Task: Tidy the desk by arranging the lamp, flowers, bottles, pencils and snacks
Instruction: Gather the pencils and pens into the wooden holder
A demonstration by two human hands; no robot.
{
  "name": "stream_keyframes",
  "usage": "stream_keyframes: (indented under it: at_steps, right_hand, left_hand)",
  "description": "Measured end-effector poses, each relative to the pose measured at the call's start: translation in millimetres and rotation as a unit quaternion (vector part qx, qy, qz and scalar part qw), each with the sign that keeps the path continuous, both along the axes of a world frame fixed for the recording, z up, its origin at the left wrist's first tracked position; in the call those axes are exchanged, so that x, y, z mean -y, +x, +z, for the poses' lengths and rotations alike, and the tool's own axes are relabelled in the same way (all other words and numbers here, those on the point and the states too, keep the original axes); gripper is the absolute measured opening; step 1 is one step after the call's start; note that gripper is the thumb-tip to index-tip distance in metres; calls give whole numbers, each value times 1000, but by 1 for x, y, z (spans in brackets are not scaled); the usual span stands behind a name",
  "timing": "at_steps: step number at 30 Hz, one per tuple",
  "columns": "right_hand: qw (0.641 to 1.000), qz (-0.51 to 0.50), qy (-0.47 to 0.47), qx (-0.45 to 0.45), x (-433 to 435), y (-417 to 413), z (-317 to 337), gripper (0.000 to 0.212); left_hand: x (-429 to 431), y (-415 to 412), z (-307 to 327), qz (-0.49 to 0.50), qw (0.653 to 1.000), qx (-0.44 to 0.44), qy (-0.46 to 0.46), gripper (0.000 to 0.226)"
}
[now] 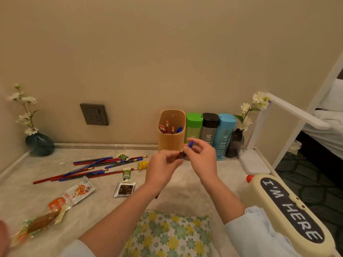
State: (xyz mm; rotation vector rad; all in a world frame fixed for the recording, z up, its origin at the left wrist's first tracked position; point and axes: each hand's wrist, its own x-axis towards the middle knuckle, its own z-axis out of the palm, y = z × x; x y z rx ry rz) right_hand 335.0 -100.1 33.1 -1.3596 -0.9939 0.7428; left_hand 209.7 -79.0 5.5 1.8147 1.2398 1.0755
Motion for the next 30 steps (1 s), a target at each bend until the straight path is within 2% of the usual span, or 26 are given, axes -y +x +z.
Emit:
stream_keyframes:
  at_steps: [6,11,15,19,22,27,30]
  right_hand:
    - [987,-6,139,80,-35,4,91,24]
    - [958,-19,248,143,-55,1,149,23]
    - [946,-29,269,180,-71,0,159,22]
    - [945,-34,260,194,-84,1,147,22]
    - [949,-36,233,208,-93,2,126,21]
    - [953,-32,169,251,-101,0,75,19]
    - [954,-20,139,264,-102,0,47,22]
  left_hand:
    - [-41,5,84,2,987,83,141,23]
    - [-68,11,142,8,969,147,198,22]
    - [-84,13,154,9,964,145,221,22]
    - [-95,14,143,11,970,144,196,19]
    - [-104,12,124,26,979,114,169,17]
    - [-113,5,84,48,991,3,127,18]
    - [-115,0,70,69,982,-88,152,18]
